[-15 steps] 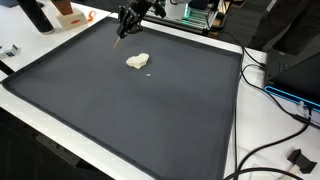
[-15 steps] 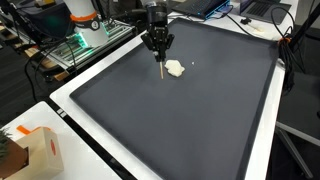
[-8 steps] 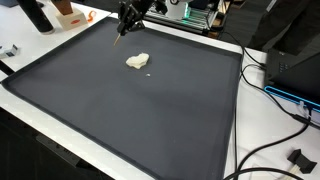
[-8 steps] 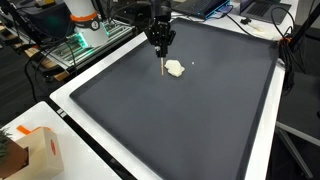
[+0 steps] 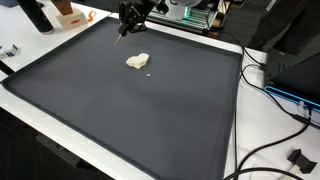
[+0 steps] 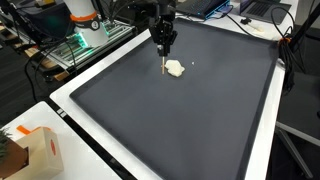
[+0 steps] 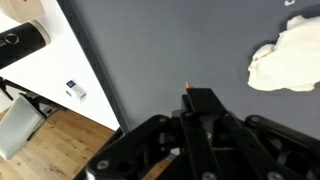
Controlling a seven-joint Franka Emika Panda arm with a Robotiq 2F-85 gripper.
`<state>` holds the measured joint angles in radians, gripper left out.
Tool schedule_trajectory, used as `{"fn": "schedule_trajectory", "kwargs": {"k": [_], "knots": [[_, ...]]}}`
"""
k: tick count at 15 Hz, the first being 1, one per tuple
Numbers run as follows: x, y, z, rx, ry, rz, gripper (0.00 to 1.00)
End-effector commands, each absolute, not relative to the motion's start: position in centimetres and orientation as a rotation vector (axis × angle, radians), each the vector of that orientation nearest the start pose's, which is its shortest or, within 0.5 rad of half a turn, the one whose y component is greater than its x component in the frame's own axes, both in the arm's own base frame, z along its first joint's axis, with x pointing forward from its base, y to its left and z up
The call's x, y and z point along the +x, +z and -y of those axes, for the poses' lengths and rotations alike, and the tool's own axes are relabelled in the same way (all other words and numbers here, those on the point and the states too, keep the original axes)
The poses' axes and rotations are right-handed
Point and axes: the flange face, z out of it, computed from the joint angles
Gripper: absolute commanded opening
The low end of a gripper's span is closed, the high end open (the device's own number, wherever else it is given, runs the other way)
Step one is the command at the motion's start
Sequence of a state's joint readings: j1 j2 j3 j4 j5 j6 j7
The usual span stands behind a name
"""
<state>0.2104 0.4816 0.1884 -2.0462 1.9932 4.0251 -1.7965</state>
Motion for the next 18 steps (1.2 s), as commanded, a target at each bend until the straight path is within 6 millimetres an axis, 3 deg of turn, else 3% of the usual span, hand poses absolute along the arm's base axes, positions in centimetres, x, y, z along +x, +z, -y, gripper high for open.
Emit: {"fn": "schedule_trajectory", "kwargs": {"k": [1,9,18], "knots": [[47.8,26.3,-6.6,2.499,0.438,0.054,0.03],[48.5,25.4,-8.6,2.504,0.378,-0.113,0.03],[48.7,24.7,-9.3,2.478,0.289,-0.270,0.03]]}}
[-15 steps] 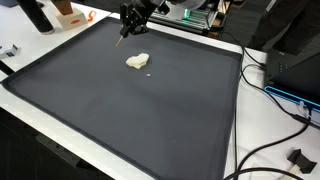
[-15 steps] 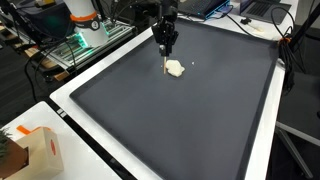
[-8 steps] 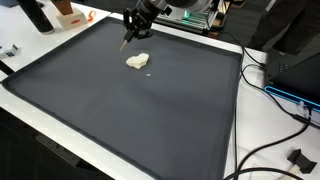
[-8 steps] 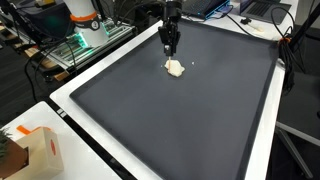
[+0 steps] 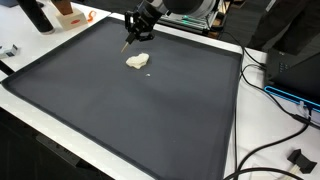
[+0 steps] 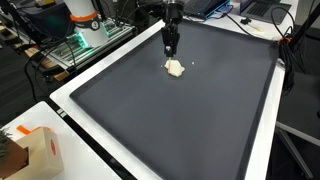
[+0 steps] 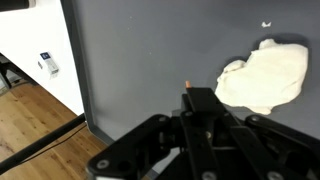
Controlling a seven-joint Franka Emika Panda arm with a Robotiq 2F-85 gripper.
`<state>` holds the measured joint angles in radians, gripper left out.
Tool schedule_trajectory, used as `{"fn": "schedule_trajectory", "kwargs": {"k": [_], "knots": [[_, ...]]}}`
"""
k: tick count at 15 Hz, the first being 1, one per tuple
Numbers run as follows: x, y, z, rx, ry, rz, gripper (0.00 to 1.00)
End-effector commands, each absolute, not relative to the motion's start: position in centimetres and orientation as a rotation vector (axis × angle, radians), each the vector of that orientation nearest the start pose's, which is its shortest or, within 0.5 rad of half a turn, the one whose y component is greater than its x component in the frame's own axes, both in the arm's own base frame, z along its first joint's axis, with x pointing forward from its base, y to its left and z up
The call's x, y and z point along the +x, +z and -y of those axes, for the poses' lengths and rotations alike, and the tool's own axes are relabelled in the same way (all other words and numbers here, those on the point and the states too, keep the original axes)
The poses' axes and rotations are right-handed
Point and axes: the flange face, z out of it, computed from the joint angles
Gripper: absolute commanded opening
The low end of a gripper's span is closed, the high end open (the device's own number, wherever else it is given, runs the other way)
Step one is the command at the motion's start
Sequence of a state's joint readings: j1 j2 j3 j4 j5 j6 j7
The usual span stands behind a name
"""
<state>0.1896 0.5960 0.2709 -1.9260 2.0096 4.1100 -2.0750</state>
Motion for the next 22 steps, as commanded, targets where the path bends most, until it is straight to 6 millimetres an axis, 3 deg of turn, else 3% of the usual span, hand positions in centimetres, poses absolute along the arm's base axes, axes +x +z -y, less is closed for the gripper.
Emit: {"fn": "schedule_trajectory", "kwargs": {"k": [1,10,21,22], "knots": [[48.7,24.7,-9.4,2.478,0.284,-0.286,0.03],[47.4,26.1,-9.4,2.541,0.226,-0.460,0.03],[44.8,32.7,-8.1,2.744,0.284,-0.711,0.03],[43.6,31.7,-9.4,2.767,0.284,-0.697,0.03]]}}
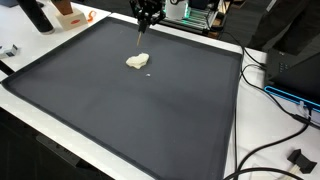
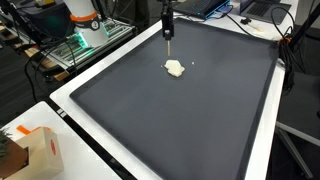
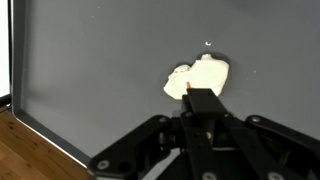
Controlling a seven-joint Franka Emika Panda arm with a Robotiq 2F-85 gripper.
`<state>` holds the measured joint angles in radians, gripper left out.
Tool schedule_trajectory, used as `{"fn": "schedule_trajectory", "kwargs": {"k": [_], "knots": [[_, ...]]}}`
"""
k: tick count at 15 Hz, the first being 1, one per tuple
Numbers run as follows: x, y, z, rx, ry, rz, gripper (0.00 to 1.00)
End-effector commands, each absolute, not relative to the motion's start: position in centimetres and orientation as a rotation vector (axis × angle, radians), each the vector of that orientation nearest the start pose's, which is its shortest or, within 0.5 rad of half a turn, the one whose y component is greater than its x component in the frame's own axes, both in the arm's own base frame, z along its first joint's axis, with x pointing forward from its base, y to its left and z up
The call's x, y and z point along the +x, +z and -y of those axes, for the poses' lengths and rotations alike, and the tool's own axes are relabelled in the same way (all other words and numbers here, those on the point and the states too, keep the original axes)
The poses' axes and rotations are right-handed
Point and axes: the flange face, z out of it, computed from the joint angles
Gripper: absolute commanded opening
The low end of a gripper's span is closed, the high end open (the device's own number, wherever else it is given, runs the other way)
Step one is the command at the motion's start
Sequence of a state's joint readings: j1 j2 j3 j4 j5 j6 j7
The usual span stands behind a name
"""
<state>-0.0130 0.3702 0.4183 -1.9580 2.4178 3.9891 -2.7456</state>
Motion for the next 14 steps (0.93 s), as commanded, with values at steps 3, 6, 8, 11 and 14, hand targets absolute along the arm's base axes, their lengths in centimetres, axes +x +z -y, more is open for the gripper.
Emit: {"fn": "schedule_trajectory", "kwargs": {"k": [3,6,8,11,14], "knots": [[43.5,32.8,-9.6,-3.215,-0.378,0.778,0.03],[43.6,33.5,-9.9,-3.164,-0.394,0.735,0.03],[43.9,33.6,-10.5,-3.200,-0.408,0.721,0.13],[44.0,34.1,-9.7,-3.194,-0.419,0.690,0.13],[44.0,34.1,-9.7,-3.191,-0.421,0.691,0.13]]}}
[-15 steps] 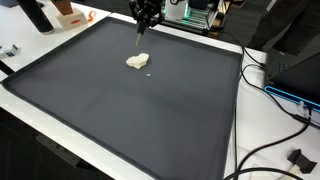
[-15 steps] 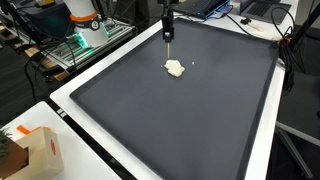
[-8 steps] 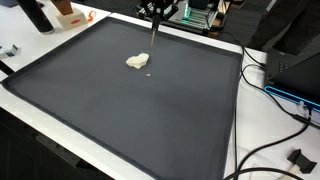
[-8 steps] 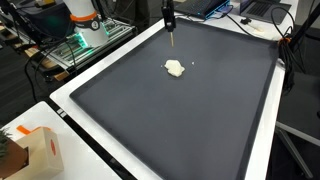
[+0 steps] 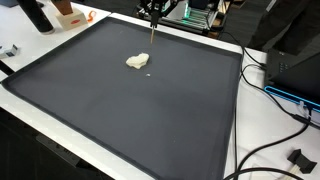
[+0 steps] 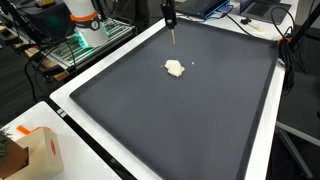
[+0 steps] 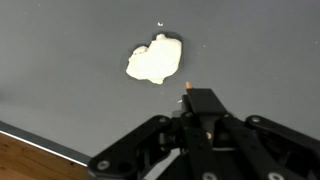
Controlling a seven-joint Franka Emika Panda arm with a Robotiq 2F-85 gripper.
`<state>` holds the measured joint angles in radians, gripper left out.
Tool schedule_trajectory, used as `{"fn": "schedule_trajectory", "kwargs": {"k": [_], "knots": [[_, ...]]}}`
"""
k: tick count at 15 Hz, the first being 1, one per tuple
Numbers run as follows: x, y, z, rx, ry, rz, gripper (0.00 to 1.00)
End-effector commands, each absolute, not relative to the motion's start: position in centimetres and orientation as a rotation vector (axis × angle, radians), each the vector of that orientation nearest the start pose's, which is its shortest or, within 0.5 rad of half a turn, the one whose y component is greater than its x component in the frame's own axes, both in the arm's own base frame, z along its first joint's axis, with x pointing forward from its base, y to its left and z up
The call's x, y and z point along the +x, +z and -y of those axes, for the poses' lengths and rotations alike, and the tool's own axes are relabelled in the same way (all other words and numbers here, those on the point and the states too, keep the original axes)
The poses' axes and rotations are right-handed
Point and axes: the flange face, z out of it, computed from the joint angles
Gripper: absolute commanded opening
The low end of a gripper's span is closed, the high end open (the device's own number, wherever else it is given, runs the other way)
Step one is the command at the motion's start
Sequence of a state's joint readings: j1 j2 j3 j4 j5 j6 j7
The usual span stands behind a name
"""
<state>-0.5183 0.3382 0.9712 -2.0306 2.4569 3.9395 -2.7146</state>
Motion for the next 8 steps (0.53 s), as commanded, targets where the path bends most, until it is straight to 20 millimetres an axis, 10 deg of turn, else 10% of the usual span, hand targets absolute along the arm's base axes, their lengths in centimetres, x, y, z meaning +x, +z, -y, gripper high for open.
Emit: {"fn": "schedule_trajectory", "kwargs": {"k": [1,8], "knots": [[44.0,34.1,-9.8,-3.190,-0.421,0.693,0.13],[46.0,32.9,-8.3,-3.210,-0.439,0.466,0.03]]}}
